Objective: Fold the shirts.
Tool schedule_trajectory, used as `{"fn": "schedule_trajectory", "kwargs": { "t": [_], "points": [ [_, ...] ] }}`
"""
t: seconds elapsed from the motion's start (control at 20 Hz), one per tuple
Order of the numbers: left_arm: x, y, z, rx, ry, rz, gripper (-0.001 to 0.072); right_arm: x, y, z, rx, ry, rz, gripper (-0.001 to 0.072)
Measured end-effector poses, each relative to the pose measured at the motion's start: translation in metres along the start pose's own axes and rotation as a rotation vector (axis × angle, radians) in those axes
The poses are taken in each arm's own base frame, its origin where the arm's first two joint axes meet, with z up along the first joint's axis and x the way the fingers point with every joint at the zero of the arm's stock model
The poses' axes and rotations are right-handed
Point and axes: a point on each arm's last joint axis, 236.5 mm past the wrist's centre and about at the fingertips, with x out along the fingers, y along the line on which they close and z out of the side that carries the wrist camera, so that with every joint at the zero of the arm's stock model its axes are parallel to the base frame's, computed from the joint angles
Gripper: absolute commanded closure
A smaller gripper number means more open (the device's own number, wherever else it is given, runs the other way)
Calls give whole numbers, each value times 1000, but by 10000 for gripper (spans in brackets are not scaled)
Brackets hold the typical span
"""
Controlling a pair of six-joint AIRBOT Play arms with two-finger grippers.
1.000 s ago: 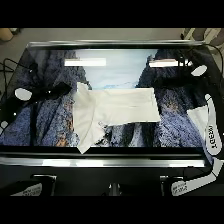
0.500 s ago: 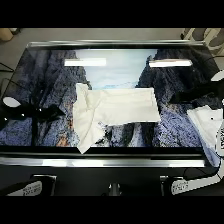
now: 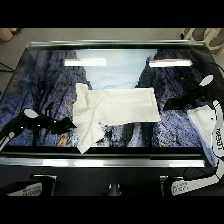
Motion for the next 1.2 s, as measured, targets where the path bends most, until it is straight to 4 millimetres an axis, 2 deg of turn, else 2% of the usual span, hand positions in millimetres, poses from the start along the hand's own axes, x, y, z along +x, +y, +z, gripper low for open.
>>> {"fn": "schedule_trajectory", "kwargs": {
  "t": [0.05,0.15,0.2,0.25,0.3,0.5,0.75,0.8,0.85,0.9,0.95,1.05,1.1,1.15,1.2],
  "points": [
    [3,-3,0,-5,1,-6,309,1,0,-1,-5,6,-6,274],
    [8,-5,2,-10,-12,-9,388,3,-3,-4,-12,23,-22,209],
    [9,-7,6,-18,-30,-13,468,5,-5,-7,-10,31,-29,208],
    [10,-7,10,-20,-47,-12,622,9,-6,-11,-4,40,-27,207],
    [11,-7,13,-25,-60,-14,678,15,-4,-15,3,50,-16,209],
    [8,-14,19,-13,-90,-30,679,42,-2,-29,47,79,31,211],
    [-6,-26,26,50,-138,-49,679,64,14,-20,103,39,138,224],
    [-10,-30,28,72,-150,-54,679,68,17,-18,108,36,151,273],
    [-14,-34,31,97,-164,-58,679,72,20,-16,110,33,161,402],
    [-20,-39,34,120,-180,-63,679,76,20,-16,109,37,161,629],
    [-25,-44,38,141,-196,-69,679,82,21,-15,105,41,158,695],
    [-42,-58,48,187,-236,-85,681,83,24,-11,88,41,154,699],
    [-57,-68,58,215,-275,-96,681,77,23,-3,62,21,133,699],
    [-76,-79,69,244,-325,-109,681,64,22,7,27,-10,112,699],
    [-105,-95,82,279,-394,-127,681,42,27,24,-27,-63,92,699]
  ]
}}
